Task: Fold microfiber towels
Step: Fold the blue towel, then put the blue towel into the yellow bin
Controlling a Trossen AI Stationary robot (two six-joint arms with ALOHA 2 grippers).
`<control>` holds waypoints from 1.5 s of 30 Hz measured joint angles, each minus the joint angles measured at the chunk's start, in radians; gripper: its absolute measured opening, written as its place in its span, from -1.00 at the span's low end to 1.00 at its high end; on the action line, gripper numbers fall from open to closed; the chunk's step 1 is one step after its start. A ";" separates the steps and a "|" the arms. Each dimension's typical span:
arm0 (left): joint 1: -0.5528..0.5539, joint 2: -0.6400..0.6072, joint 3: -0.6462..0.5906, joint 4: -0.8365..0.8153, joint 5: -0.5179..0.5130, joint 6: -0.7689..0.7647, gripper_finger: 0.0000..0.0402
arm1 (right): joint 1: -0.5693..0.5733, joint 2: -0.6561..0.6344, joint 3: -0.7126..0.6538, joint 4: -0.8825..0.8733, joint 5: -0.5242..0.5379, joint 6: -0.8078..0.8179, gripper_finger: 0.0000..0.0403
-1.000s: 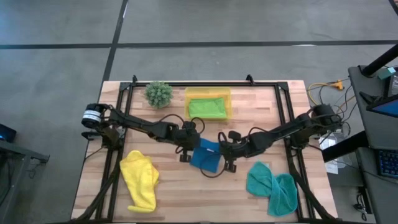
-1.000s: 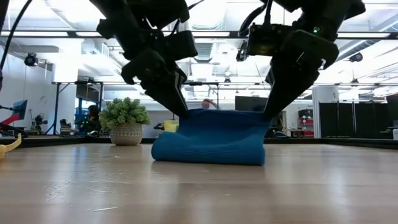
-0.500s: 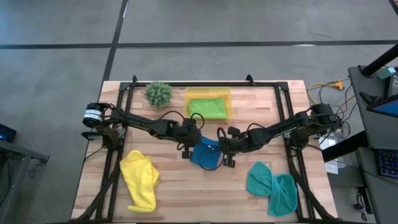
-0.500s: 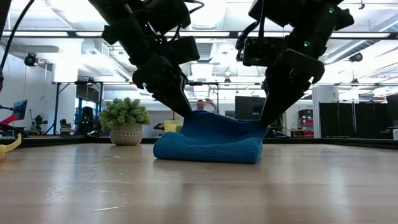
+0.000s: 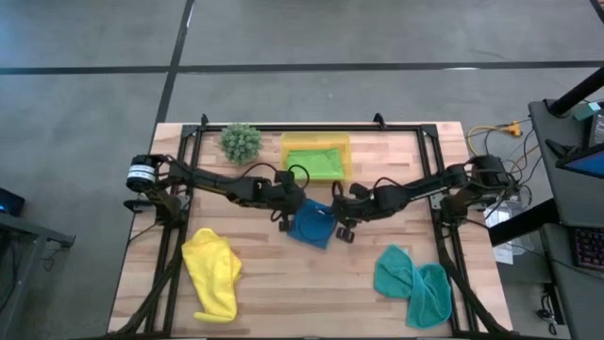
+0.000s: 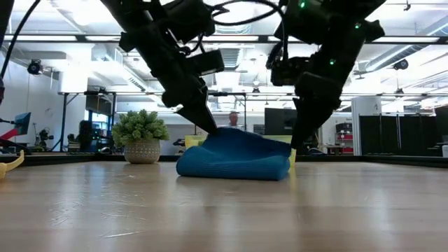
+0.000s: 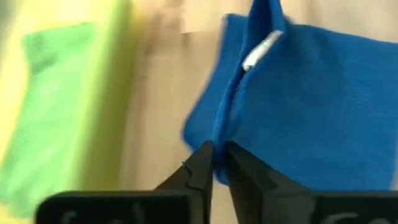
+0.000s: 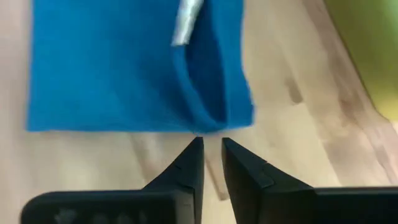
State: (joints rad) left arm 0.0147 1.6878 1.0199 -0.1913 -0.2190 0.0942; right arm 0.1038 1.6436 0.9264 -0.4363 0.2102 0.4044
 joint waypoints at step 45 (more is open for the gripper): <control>0.003 0.083 -0.014 -0.054 0.358 -0.274 -0.95 | -0.047 0.079 -0.003 0.178 0.071 0.214 -0.86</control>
State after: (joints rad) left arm 0.0176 1.7706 1.0058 -0.2456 0.1392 -0.1797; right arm 0.0565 1.7229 0.9234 -0.2583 0.2816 0.6180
